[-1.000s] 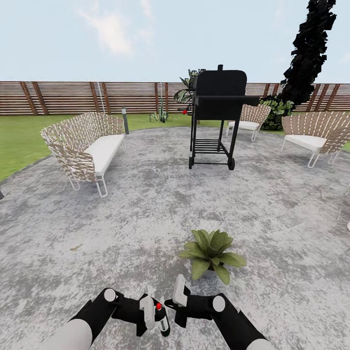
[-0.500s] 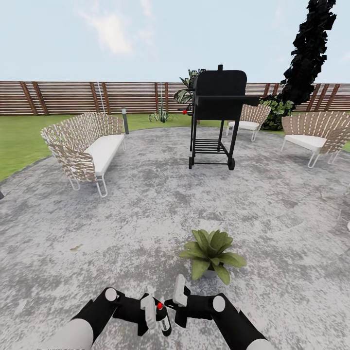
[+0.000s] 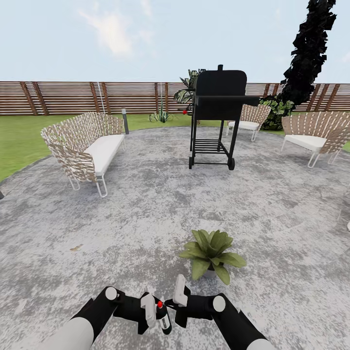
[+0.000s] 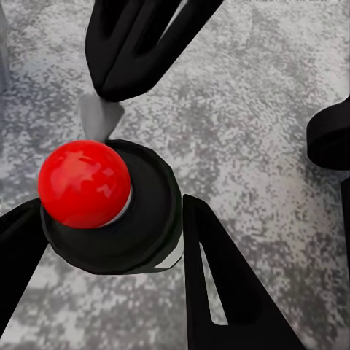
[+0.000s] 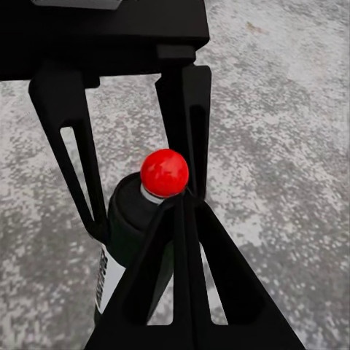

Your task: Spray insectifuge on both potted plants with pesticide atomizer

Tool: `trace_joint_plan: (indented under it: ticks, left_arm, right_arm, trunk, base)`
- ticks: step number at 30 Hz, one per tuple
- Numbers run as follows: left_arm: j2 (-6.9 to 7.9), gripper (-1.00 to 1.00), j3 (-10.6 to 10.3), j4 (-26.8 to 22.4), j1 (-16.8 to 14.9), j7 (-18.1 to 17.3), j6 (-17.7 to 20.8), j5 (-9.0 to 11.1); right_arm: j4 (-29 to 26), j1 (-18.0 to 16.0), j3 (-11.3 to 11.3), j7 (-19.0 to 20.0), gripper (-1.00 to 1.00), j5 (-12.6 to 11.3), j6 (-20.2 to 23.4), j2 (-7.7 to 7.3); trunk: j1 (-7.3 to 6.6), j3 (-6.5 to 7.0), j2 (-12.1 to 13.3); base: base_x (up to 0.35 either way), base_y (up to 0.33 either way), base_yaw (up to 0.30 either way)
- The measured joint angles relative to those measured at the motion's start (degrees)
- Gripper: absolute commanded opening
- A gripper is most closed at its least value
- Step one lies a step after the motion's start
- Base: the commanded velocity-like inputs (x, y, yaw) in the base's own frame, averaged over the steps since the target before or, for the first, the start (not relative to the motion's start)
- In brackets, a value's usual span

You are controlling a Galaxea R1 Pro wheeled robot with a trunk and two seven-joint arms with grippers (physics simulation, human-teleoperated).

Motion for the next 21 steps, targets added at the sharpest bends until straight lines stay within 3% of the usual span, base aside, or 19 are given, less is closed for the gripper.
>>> trace_joint_plan:
  ticks: [5, 13, 19, 21]
  left_arm:
    - [-0.78, -1.00, -0.06, 0.00, 0.00, 0.00, 0.00, 0.00]
    - [-0.70, -1.00, -0.13, 0.00, 0.00, 0.00, 0.00, -0.01]
    - [0.28, -1.00, -0.32, 0.08, 0.13, 0.00, -0.06, -0.13]
    - [1.54, -1.00, -0.36, 0.09, 0.20, 0.00, -0.07, -0.21]
  right_arm:
    - [0.00, 0.00, 0.00, 0.00, -1.00, 0.00, 0.02, 0.00]
    - [0.00, 0.00, 0.00, 0.00, -1.00, 0.00, 0.00, 0.00]
    - [0.00, 0.00, 0.00, 0.00, -1.00, 0.02, 0.00, 0.00]
    - [0.00, 0.00, -0.01, 0.00, -1.00, 0.02, 0.00, -0.04]
  trunk:
    - [0.00, 0.00, 0.00]
    - [0.00, 0.00, 0.00]
    - [0.00, 0.00, 0.00]
    - [0.00, 0.00, 0.00]
  base:
    - [0.000, 0.000, 0.000]
    - [0.000, 0.000, 0.000]
    - [0.000, 0.000, 0.000]
    - [0.000, 0.000, 0.000]
